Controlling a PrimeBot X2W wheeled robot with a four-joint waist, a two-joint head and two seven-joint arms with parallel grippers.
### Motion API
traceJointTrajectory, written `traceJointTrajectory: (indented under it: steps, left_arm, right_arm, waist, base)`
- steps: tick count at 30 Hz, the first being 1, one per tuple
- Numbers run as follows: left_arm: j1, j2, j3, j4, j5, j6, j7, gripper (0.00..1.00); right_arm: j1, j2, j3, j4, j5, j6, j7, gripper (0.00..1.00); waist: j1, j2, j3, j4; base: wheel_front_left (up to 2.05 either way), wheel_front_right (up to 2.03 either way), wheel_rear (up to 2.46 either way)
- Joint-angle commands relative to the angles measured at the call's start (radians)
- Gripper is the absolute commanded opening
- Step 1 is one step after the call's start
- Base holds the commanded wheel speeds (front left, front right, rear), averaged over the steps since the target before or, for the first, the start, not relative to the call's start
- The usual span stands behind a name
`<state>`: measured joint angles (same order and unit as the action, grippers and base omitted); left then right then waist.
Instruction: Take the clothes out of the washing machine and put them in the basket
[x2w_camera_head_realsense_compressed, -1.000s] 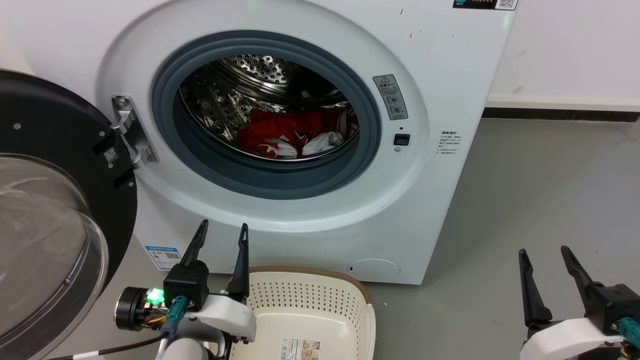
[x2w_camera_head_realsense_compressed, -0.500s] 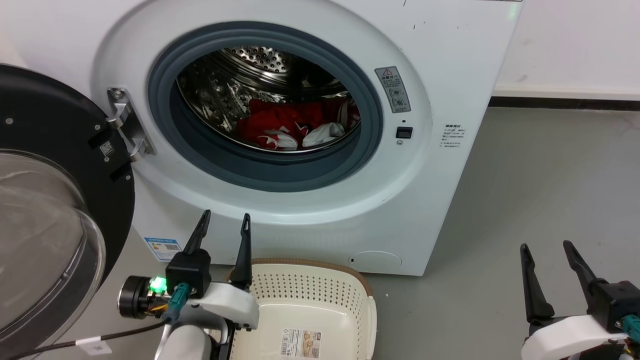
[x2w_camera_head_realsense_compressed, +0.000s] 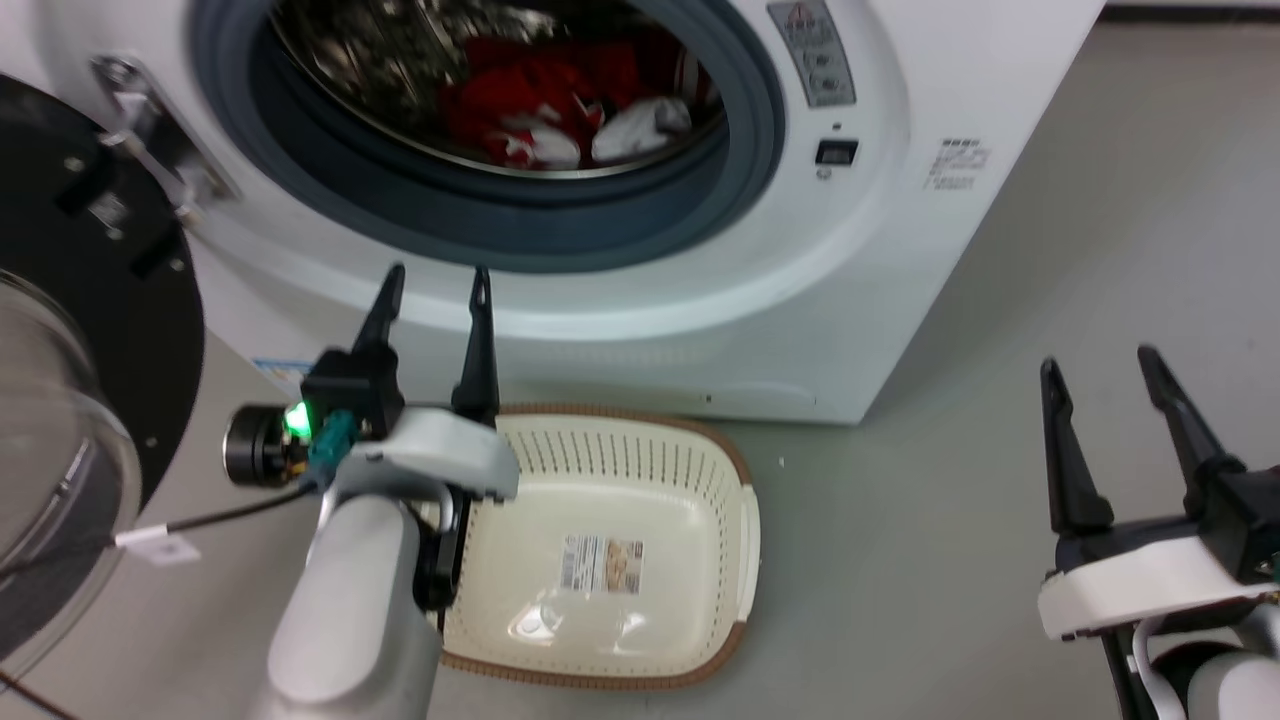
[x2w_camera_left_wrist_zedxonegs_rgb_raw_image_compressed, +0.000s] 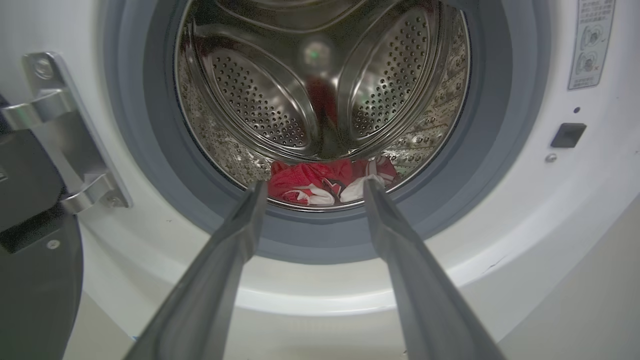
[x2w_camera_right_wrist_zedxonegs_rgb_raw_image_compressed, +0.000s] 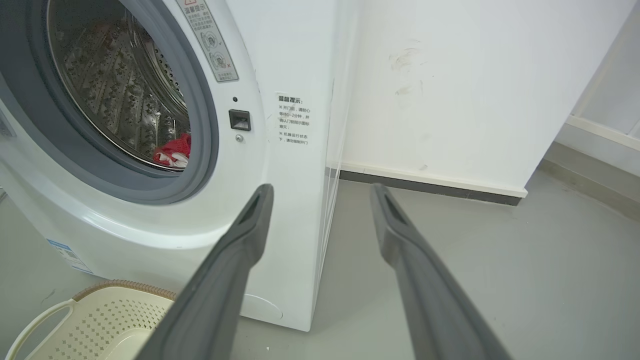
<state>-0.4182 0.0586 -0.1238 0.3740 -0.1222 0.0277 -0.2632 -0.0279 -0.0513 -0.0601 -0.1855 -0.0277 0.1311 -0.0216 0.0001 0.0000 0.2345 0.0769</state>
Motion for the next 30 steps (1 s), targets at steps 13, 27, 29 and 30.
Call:
traceJointTrajectory:
  steps: [13,27,29,30]
  left_arm:
    - [-0.421,0.035,0.019,0.320,-0.017,-0.032,0.009,1.00]
    - [-0.847,0.120,0.014,0.645,-0.027,-0.079,0.157,1.00]
    - [-0.897,0.140,0.012,0.684,-0.030,-0.090,0.187,1.00]
    - [-0.922,0.150,0.010,0.702,-0.030,-0.095,0.203,1.00]
  right_arm:
    - [-0.139,0.002,0.073,-0.089,-0.004,-0.001,-0.013,1.00]
    - [-0.170,0.002,0.142,-0.069,0.019,-0.001,-0.038,1.00]
    - [-0.166,0.002,0.155,-0.064,0.027,-0.001,-0.044,1.00]
    - [-0.164,0.002,0.160,-0.063,0.032,-0.001,-0.046,1.00]
  waist:
    - [-0.0001,0.0000,0.306,-0.075]
    - [-0.0001,0.0000,0.407,-0.176]
    - [-0.0001,0.0000,0.415,-0.197]
    - [-0.0001,0.0000,0.420,-0.208]
  base:
    - [0.00,0.00,0.00]
    - [0.00,0.00,0.00]
    - [0.00,0.00,0.00]
    - [0.00,0.00,0.00]
